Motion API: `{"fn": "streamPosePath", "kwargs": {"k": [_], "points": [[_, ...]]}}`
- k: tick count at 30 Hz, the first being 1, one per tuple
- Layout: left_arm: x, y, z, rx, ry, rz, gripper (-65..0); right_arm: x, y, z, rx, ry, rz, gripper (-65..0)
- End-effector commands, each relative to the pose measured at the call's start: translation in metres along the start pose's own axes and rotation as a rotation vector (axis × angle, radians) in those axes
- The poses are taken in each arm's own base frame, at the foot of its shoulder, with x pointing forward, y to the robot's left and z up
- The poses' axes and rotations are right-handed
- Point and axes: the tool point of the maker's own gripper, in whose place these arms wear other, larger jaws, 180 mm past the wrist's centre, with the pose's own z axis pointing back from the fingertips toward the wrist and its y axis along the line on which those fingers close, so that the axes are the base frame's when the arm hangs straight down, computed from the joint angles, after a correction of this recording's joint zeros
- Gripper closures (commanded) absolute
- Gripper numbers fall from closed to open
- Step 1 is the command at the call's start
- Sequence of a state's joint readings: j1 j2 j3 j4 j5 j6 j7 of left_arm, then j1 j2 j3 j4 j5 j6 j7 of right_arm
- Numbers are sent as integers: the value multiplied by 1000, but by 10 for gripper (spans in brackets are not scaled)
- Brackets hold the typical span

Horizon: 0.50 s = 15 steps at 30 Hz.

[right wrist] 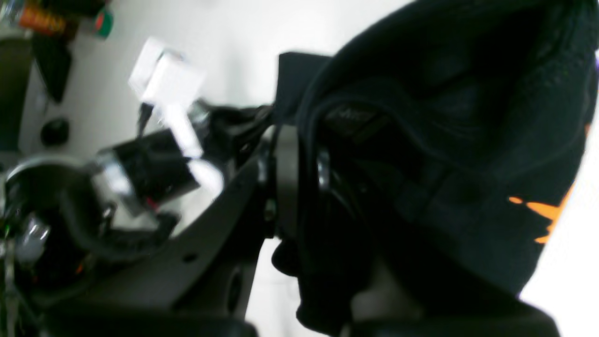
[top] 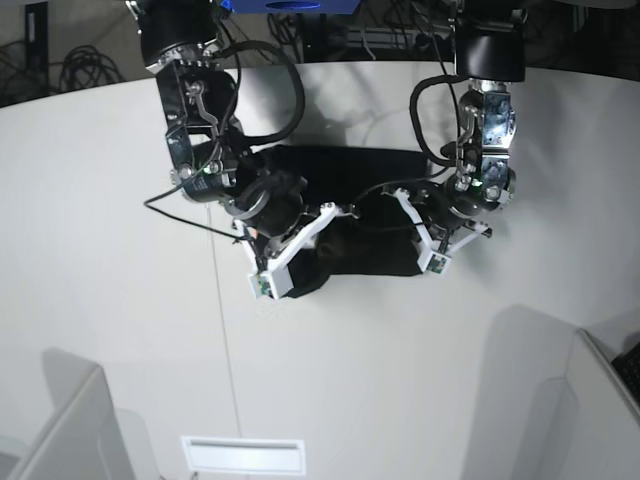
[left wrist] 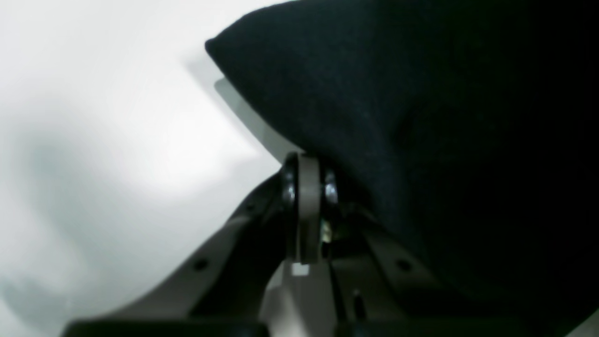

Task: Fold the T-shirt properly
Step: 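Lift the strip end with the right gripper and fold it over toward the left gripper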

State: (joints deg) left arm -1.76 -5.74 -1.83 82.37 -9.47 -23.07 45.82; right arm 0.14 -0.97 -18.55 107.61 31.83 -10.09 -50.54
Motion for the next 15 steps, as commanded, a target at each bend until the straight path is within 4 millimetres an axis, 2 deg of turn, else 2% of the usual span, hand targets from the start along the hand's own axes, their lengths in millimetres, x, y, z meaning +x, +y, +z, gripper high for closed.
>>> {"fn": "streamPosePath", "kwargs": {"k": [1, 7, 12, 15], "points": [[-10, -14, -3, -47, 53, -7, 0, 16, 12, 3, 36, -50, 15, 0], [-7, -17, -2, -49, 44, -8, 0, 16, 18, 2, 53, -52, 12, 0], [-10, -9, 0, -34, 48, -1, 0, 18, 28, 0, 74, -60, -2, 0], [-13, 1, 3, -16, 56, -13, 0, 14, 51, -4, 122, -43, 44, 0]]}}
